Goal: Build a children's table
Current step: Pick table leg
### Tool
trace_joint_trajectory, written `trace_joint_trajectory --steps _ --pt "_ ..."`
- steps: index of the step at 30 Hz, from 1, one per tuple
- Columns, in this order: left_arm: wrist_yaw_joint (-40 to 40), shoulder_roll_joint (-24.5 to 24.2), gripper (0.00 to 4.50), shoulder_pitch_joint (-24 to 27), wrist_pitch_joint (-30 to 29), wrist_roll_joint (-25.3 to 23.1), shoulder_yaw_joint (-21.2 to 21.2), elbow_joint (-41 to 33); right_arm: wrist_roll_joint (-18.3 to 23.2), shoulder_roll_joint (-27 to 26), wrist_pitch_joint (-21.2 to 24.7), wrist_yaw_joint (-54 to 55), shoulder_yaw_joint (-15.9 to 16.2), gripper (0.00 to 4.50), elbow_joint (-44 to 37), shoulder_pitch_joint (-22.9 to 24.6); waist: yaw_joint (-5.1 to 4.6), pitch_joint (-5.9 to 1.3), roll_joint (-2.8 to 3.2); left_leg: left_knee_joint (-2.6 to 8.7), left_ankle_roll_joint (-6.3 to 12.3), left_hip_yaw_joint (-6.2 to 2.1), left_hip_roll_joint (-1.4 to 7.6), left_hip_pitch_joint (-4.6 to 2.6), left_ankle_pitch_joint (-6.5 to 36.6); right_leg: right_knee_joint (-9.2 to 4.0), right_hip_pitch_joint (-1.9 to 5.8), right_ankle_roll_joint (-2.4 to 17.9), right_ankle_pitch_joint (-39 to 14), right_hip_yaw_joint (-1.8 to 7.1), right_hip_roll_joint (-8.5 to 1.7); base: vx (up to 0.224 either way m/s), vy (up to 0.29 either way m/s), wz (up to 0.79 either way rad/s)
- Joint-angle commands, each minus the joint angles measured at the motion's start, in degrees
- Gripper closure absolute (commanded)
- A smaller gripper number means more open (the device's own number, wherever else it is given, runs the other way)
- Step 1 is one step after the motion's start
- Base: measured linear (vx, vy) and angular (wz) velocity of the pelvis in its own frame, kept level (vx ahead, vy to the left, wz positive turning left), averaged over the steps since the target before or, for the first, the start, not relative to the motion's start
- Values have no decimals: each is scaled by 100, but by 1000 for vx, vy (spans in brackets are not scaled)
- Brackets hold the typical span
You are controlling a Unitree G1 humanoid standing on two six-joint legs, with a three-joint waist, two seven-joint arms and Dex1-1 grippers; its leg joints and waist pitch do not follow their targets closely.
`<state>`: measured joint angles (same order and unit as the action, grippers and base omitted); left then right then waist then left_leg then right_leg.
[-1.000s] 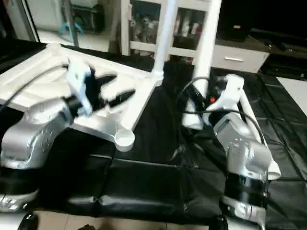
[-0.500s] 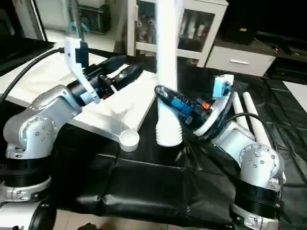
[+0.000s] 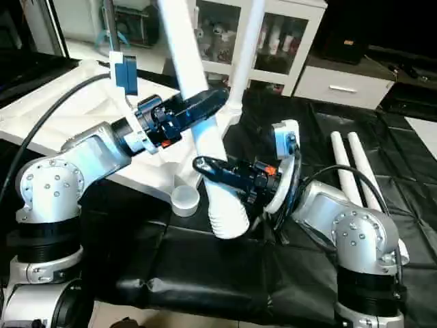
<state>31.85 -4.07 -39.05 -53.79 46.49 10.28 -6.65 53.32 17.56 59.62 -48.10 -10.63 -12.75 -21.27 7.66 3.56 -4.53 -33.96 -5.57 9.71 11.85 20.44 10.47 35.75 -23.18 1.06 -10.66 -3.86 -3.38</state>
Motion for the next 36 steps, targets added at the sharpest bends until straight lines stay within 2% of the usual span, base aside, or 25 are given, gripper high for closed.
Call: trace_joint_trajectory --steps 1,9,11,14,24,36 --pt "42 -23 0 -80 -114 13 -84 -15 -89 152 -134 -91 81 267 -136 35 24 -401 8 354 -87 -11 106 -11 619 -490 318 418 -1482 263 -411 0 0 0" --pt "-88 -86 0 -28 -272 302 38 7 -98 233 -246 -140 160 267 -109 92 56 -404 1 351 -96 -8 100 -5 596 -461 325 527 -1305 264 -412 0 0 0" --pt "-99 -89 29 -13 -294 389 101 11 -98 266 -278 -158 176 267 -87 96 57 -402 -4 353 -101 -8 100 -1 611 -467 330 521 -1334 263 -412 0 0 0" --pt "-98 -97 40 8 -326 407 120 -10 -88 300 -333 -170 217 267 -73 113 57 -400 1 353 -99 -8 102 -6 635 -479 323 479 -1408 262 -413 0 0 0" --pt "-315 -95 126 48 -443 575 175 39 -97 306 -378 -164 273 267 -71 133 58 -408 4 346 -93 -9 98 1 571 -462 332 495 -1296 263 -407 0 0 0" --pt "-652 -77 220 24 -297 491 277 230 -137 305 -482 -110 354 267 -36 121 62 -408 32 349 -134 -13 94 -2 655 -479 334 452 -1395 261 -409 0 0 0"
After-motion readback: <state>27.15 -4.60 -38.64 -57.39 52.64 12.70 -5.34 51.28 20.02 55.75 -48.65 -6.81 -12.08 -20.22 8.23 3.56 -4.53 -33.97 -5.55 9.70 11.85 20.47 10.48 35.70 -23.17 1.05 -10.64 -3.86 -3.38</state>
